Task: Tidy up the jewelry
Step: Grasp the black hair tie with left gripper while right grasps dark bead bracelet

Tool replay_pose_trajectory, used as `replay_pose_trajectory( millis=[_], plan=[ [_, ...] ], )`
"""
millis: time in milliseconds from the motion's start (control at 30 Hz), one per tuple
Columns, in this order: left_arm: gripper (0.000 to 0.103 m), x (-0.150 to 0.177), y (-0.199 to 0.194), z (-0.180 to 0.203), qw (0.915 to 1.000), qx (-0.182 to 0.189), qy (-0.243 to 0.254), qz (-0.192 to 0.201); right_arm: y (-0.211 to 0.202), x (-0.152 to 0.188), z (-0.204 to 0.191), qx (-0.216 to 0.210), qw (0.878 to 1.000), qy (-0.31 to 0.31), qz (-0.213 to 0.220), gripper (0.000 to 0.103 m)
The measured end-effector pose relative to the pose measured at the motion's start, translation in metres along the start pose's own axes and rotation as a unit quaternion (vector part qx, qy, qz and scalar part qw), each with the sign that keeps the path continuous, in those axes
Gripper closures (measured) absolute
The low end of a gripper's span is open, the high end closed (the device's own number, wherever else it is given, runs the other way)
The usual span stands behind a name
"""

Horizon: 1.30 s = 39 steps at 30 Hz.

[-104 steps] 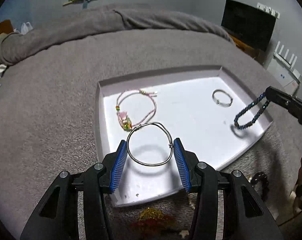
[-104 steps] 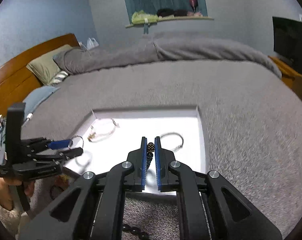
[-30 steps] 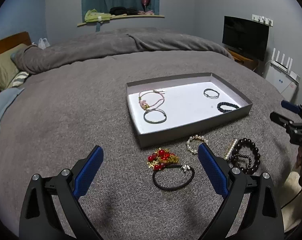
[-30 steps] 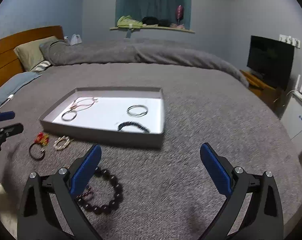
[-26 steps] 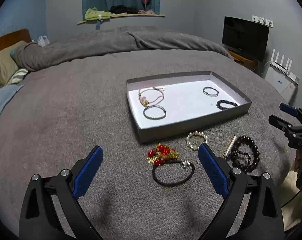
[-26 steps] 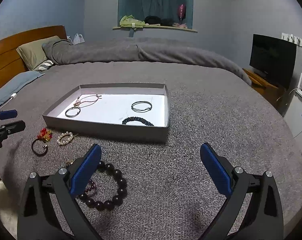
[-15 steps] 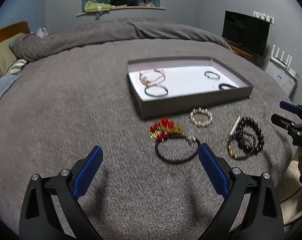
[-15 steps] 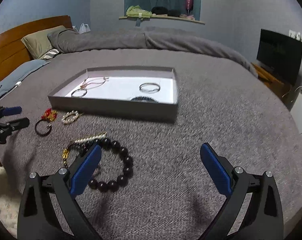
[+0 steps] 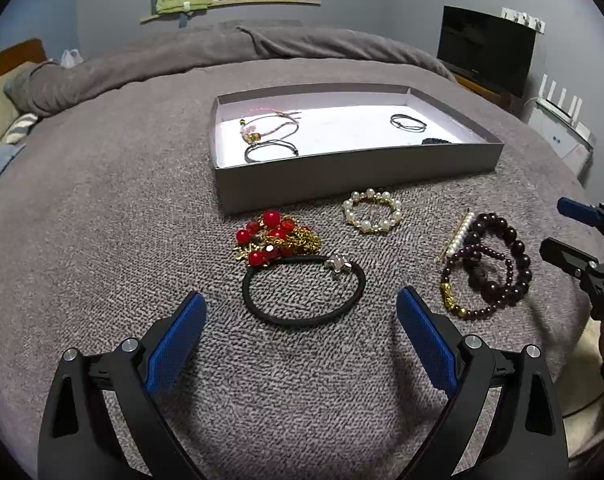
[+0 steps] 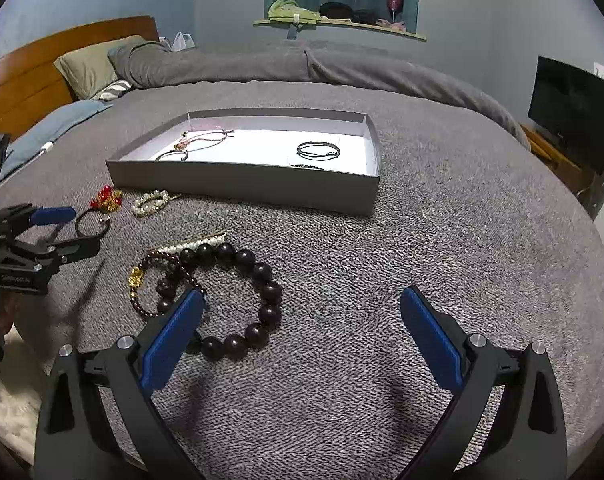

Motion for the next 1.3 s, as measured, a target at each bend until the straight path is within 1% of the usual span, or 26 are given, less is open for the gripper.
replay_pose_trajectory(
  millis=[67, 133, 233, 333, 433, 500, 567, 667, 733, 800, 867, 900, 967, 1133, 1167, 1233, 1267, 1300],
  plan=[
    [0.008, 0.0, 0.0, 0.0, 1.0, -0.002, -0.003, 0.004, 0.002, 0.001, 0.003, 0.001, 1.0, 0.006, -0.005, 0.005],
    [0.008, -0.001, -0.002, -0.001, 0.9999, 0.003, -0.008, 0.01, 0.003, 0.002, 0.006, -0.008, 1.0, 0.016, -0.007, 0.005],
    [0.008, -0.002, -0.003, -0.002, 0.9998, 0.008, -0.012, 0.016, 0.006, 0.003, 0.007, -0.011, 1.0, 0.022, -0.012, 0.006],
    [0.01, -0.003, 0.0, 0.0, 0.9998, 0.007, -0.012, 0.014, 0.009, 0.004, 0.007, -0.013, 0.999, 0.026, -0.018, 0.006],
    [0.017, -0.002, 0.001, 0.002, 0.9999, 0.003, -0.002, 0.014, 0.01, 0.005, 0.007, -0.016, 0.999, 0.03, -0.022, 0.006],
    [0.027, -0.001, 0.0, 0.002, 0.9999, -0.001, 0.005, 0.016, 0.009, 0.005, 0.007, -0.015, 0.999, 0.029, -0.022, 0.006],
    [0.031, -0.001, -0.002, 0.0, 0.9998, 0.001, 0.009, 0.017, 0.007, 0.004, 0.007, -0.018, 0.999, 0.029, -0.019, 0.006],
    [0.041, 0.0, -0.001, -0.002, 0.9998, 0.002, 0.011, 0.015, 0.007, 0.004, 0.004, -0.024, 0.999, 0.028, -0.018, 0.008],
    [0.042, 0.0, -0.001, -0.002, 0.9998, 0.004, 0.011, 0.015, 0.008, 0.003, 0.001, -0.03, 0.999, 0.025, -0.021, 0.01],
    [0.048, 0.001, -0.003, -0.003, 0.9997, 0.008, 0.014, 0.017, 0.007, 0.003, -0.002, -0.035, 0.999, 0.022, -0.022, 0.012],
    [0.05, 0.002, -0.004, -0.003, 0.9997, 0.01, 0.016, 0.015, 0.007, 0.002, -0.004, -0.038, 0.999, 0.018, -0.022, 0.013],
    [0.055, 0.002, -0.005, -0.004, 0.9996, 0.013, 0.016, 0.017, 0.007, 0.002, -0.005, -0.039, 0.999, 0.017, -0.021, 0.014],
    [0.059, 0.003, -0.006, -0.005, 0.9996, 0.016, 0.018, 0.015, 0.006, 0.001, -0.006, -0.041, 0.999, 0.017, -0.021, 0.014],
    [0.077, 0.005, -0.012, -0.011, 0.9993, 0.032, 0.017, 0.011, 0.005, 0.0, -0.01, -0.048, 0.999, 0.016, -0.021, 0.016],
    [0.083, 0.006, -0.012, -0.011, 0.9992, 0.034, 0.018, 0.009, 0.005, 0.0, -0.011, -0.05, 0.998, 0.015, -0.021, 0.017],
    [0.089, 0.007, -0.012, -0.011, 0.9991, 0.035, 0.024, 0.006, 0.006, 0.0, -0.013, -0.055, 0.998, 0.014, -0.025, 0.021],
    [0.094, 0.008, -0.011, -0.01, 0.999, 0.034, 0.027, 0.003, 0.006, 0.0, -0.014, -0.057, 0.998, 0.015, -0.027, 0.022],
    [0.097, 0.009, -0.011, -0.009, 0.999, 0.032, 0.031, 0.001, 0.007, 0.0, -0.015, -0.059, 0.998, 0.016, -0.029, 0.025]
  ],
)
Point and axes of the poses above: each gripper's, at about its wrist camera, not at the fingertips, and y roughly the way its jaws point, z to its right, x to its underside, the point moved 1 cm from there along y, roughly the way its jaws point, and after that the axes turned 2 degrees about y, right-handed, at the moved point
